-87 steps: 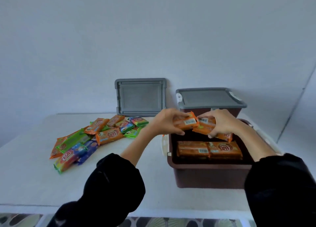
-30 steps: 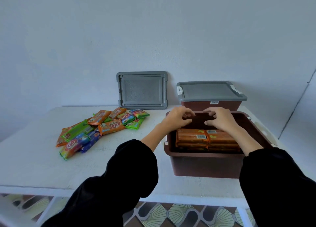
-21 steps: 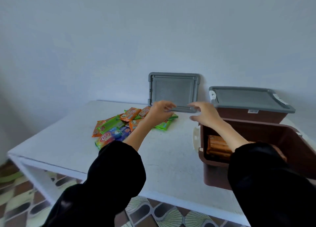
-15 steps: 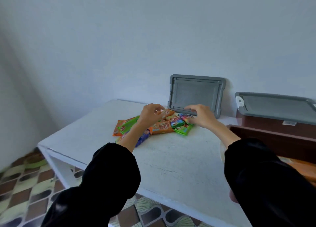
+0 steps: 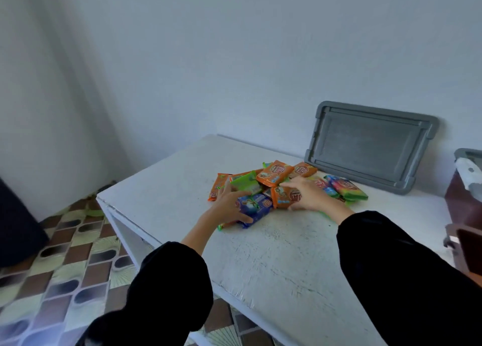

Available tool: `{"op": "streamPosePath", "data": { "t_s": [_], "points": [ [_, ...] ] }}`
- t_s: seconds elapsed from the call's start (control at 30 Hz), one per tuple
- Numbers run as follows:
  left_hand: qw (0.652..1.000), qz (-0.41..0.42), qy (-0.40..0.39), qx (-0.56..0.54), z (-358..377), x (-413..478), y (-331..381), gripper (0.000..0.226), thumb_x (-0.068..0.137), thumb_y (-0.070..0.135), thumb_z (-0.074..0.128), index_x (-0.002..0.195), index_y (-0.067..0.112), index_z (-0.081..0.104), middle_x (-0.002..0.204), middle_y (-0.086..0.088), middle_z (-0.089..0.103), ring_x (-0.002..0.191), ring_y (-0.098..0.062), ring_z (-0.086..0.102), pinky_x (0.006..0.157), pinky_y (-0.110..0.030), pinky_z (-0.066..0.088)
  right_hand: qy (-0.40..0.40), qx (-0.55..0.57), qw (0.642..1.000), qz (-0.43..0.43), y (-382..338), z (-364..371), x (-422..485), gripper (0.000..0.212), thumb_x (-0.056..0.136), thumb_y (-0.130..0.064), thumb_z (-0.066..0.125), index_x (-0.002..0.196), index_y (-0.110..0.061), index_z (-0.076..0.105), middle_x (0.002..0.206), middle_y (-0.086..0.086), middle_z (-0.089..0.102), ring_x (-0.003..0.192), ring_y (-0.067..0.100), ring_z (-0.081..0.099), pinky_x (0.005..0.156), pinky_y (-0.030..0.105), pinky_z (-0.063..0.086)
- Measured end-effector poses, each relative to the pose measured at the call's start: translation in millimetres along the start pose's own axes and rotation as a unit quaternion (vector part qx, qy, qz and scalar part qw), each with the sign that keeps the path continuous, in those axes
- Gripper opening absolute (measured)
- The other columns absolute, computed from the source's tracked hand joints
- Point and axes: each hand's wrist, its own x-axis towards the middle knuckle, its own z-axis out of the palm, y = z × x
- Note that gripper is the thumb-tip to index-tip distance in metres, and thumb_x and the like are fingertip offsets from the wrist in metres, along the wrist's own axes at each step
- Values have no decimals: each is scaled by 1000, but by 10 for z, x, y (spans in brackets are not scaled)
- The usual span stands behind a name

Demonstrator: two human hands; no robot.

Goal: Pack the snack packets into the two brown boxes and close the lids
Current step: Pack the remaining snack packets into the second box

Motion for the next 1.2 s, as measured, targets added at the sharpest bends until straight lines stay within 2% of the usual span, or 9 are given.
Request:
{"op": "streamPosePath", "data": {
  "t_s": [0.2, 0.33, 0.47, 0.57, 0.63, 0.77, 0.9, 1.07, 1.2],
  "points": [
    [1000, 26, 0, -2, 41, 1, -100, 67, 77, 36, 72, 137, 36, 41, 139, -7, 31, 131, -27, 24, 111, -44, 25, 24, 4, 999, -21, 183, 204, 155, 73, 77, -25, 73, 140, -33, 36, 145, 11, 36, 131, 29, 36, 106, 40, 33],
    [1000, 9, -3, -13, 26, 12, -96, 66, 76, 33, 74, 135, 33, 45, 125, -9, 38, 119, -27, 35, 104, -40, 33, 6, -46, 997, -60, 238, 181, 134, 74, 78, -31, 71, 140, -38, 33, 126, 5, 51, 110, 20, 46, 82, 24, 33],
    [1000, -15, -19, -5, -4, 45, -53, 70, 71, 34, 77, 134, 34, 47, 122, -8, 46, 116, -25, 40, 97, -36, 36, 15, -98, 992, -83, 211, 148, 80, 73, 80, -37, 68, 142, -37, 30, 120, 5, 53, 106, 19, 46, 77, 22, 27],
    [998, -38, 29, -28, 3, 25, 28, 62, 69, 29, 78, 127, 29, 56, 87, -3, 60, 82, -14, 51, 66, -14, 39, 25, -89, 993, -75, 165, 148, 35, 74, 77, -40, 70, 141, -38, 33, 114, 6, 52, 104, 21, 47, 76, 24, 27],
    [995, -52, 67, -55, 9, -11, 103, 56, 68, 26, 78, 122, 27, 61, 65, 2, 50, 57, -6, 39, 45, -10, 29, 37, -51, 996, -68, 134, 107, 6, 75, 74, -39, 73, 140, -37, 36, 111, 8, 52, 104, 22, 47, 76, 26, 29],
    [993, -21, 92, -69, -44, -62, 324, 53, 67, 25, 78, 118, 25, 65, 88, 0, 65, 68, -8, 45, 50, -13, 28, 88, 7, 995, -47, 111, -243, -68, 79, 66, -32, 80, 137, -32, 44, 122, 9, 56, 113, 24, 49, 88, 31, 39],
    [991, 45, 103, -69, -225, -106, 762, 52, 67, 25, 79, 116, 26, 66, 68, 3, 57, 49, -5, 32, 45, -13, 25, 107, 15, 994, -6, 211, -776, -365, 77, 65, -26, 82, 134, -29, 49, 126, 7, 60, 114, 24, 55, 84, 24, 37],
    [983, 133, 100, -76, -323, -208, 1471, 54, 67, 21, 80, 118, 21, 64, 105, -2, 69, 81, -8, 53, 70, -19, 44, 135, 7, 989, 55, 539, -1274, -1056, 78, 66, -26, 82, 135, -29, 46, 136, 3, 54, 124, 24, 50, 94, 28, 38],
    [973, 214, 51, -64, -215, -305, 2044, 56, 66, 22, 81, 119, 23, 64, 105, -4, 68, 80, -9, 55, 59, -9, 41, 150, -1, 982, 115, 868, -1486, -1765, 79, 64, -27, 83, 134, -29, 48, 134, 3, 56, 122, 22, 51, 95, 26, 37]
  ]
}}
